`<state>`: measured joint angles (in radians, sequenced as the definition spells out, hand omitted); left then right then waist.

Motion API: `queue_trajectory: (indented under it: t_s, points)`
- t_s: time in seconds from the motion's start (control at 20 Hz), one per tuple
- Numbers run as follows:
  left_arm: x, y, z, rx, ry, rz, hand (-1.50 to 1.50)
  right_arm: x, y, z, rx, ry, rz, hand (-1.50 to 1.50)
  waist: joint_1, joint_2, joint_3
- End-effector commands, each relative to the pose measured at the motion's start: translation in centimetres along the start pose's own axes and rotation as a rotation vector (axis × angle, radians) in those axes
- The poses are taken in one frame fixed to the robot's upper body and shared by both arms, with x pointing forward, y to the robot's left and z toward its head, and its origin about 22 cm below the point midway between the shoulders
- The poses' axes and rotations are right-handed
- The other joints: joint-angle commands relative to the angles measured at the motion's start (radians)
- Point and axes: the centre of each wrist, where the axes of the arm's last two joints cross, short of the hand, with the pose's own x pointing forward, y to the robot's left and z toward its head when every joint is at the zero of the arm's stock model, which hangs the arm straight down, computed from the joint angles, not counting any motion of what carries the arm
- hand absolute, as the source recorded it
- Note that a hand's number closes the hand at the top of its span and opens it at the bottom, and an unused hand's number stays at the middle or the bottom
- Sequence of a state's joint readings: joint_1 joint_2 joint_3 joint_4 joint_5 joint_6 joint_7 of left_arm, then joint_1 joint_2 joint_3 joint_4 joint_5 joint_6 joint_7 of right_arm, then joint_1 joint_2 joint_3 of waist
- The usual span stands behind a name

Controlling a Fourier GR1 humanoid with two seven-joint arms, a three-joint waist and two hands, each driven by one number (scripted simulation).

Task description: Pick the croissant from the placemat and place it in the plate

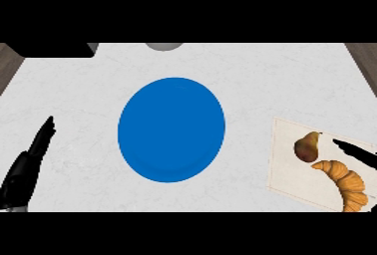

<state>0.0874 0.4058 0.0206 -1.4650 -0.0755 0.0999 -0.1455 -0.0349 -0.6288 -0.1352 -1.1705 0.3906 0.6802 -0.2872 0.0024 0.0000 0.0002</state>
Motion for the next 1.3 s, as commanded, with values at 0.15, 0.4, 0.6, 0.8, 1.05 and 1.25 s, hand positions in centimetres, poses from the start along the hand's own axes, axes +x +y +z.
queue_trajectory:
  t_s: [0.15,0.4,0.6,0.8,1.05,1.25]
  points:
    - [0.0,-0.8,0.4,0.0,-0.017,0.001,0.0,-0.6,2.1,-2.3,0.013,-0.003,0.009,-1.5,-0.001,0.0,0.0]
    - [0.2,-2.5,-0.1,-0.007,0.009,0.027,0.0,-1.3,1.3,-1.3,0.013,-0.085,-0.031,1.5,-0.003,0.0,0.0]
    - [1.1,0.1,0.0,-0.005,-0.004,0.0,0.0,-1.2,1.7,-2.7,-0.034,-0.099,-0.01,1.5,0.001,0.0,0.0]
    - [1.0,-1.6,-0.7,-0.04,-0.027,0.006,0.0,6.0,-0.4,-7.8,-0.058,-0.175,0.241,1.5,0.037,0.009,0.001]
    - [3.6,-3.0,-2.2,-0.12,-0.133,0.017,0.0,15.4,-6.2,-9.5,-0.126,-0.22,0.617,1.5,0.188,0.049,0.004]
    - [4.3,-3.4,-2.9,-0.112,-0.132,0.029,0.0,18.1,-7.6,-11.5,-0.266,-0.302,0.668,1.5,0.169,0.052,0.007]
